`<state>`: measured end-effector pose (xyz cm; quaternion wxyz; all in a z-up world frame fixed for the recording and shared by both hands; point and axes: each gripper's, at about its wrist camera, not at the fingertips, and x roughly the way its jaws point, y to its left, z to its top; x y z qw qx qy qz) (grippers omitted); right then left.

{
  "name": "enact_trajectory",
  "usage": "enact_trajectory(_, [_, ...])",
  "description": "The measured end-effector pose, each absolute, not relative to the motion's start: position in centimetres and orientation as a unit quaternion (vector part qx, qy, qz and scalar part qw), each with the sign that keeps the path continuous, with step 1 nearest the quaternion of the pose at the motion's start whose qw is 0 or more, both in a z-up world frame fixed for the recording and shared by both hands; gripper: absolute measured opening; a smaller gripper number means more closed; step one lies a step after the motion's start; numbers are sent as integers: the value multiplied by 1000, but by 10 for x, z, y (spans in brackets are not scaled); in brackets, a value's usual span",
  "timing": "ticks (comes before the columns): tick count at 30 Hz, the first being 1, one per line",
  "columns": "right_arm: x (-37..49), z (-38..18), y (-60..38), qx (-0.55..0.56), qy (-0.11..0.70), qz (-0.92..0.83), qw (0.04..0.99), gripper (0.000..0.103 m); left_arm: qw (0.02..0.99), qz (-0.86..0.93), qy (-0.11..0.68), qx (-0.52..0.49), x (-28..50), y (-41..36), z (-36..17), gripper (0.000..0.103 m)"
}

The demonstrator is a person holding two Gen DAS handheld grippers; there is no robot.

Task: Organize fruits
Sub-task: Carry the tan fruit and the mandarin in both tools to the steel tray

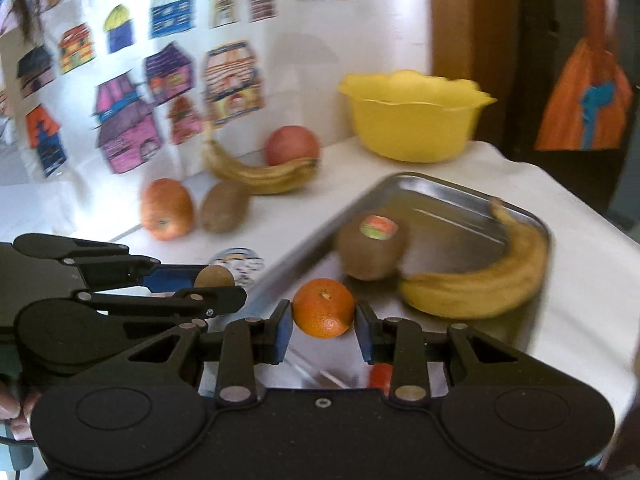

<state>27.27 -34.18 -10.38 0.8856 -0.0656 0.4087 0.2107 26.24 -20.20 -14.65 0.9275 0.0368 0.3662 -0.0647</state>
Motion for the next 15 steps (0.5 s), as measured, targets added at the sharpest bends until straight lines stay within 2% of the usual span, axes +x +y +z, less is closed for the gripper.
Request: enact_trajectory(15, [283, -122, -392, -47, 420, 155, 893, 36, 919, -63, 382, 68, 280, -245, -161, 29])
